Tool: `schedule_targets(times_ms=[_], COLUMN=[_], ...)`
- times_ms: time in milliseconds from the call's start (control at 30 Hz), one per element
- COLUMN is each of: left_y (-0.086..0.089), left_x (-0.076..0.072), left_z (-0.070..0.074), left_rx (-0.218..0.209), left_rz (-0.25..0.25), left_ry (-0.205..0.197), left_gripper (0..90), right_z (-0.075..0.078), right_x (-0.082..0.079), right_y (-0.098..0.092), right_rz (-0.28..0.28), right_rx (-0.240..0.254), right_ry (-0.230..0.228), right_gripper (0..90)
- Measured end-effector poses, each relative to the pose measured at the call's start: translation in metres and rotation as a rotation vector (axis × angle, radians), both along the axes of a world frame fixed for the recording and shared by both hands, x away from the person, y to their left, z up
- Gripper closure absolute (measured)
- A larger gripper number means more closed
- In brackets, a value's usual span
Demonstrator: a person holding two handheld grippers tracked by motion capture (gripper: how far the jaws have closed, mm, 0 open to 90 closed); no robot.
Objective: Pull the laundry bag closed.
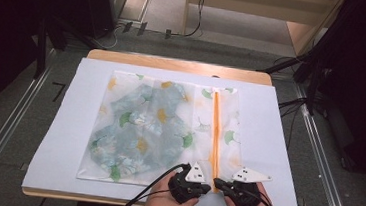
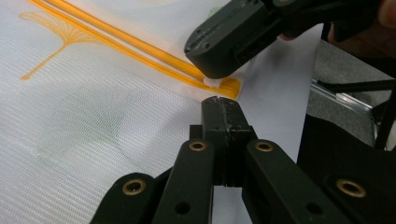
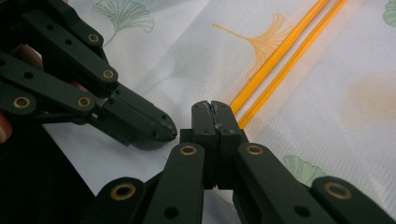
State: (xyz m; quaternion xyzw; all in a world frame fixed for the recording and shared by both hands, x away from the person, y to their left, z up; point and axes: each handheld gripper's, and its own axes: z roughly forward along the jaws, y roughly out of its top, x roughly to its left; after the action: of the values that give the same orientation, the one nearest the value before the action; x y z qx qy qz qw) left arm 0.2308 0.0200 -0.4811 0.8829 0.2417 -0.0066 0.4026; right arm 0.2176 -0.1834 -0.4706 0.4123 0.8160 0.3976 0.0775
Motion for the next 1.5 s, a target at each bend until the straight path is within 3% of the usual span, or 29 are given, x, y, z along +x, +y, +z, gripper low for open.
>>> schedule_targets(times_ms=[67,400,533,800,1500], left_y=[0.001,0.001,0.001,0.001,0.001], left_x=[0.001,0.003,0.003,0.003,0.003], left_z=[0.0,-0.001,0.0,0.0,-0.001], left_rx=[-0.007,-0.011,-0.008,-0.007,-0.005], left_rz=[-0.002,-0.005,-0.002,-0.005,-0.01], left_ry=[0.02,0.04,0.038,0.037,0.03], left_gripper=[90.0,90.0,90.0,90.0,90.0], right_z=[0.0,0.0,-0.002,-0.001,0.002], right_x=[0.001,0.009,0.009,0.016,0.036], right_y=[0.002,0.003,0.0,0.001,-0.004], right_rz=[0.0,-0.008,-0.017,-0.01,-0.026], right_rx=[-0.006,0.003,-0.001,-0.011,0.031], right_ry=[-0.002,0.01,0.031,0.016,0.006], right_gripper=[90.0,90.0,90.0,90.0,90.0])
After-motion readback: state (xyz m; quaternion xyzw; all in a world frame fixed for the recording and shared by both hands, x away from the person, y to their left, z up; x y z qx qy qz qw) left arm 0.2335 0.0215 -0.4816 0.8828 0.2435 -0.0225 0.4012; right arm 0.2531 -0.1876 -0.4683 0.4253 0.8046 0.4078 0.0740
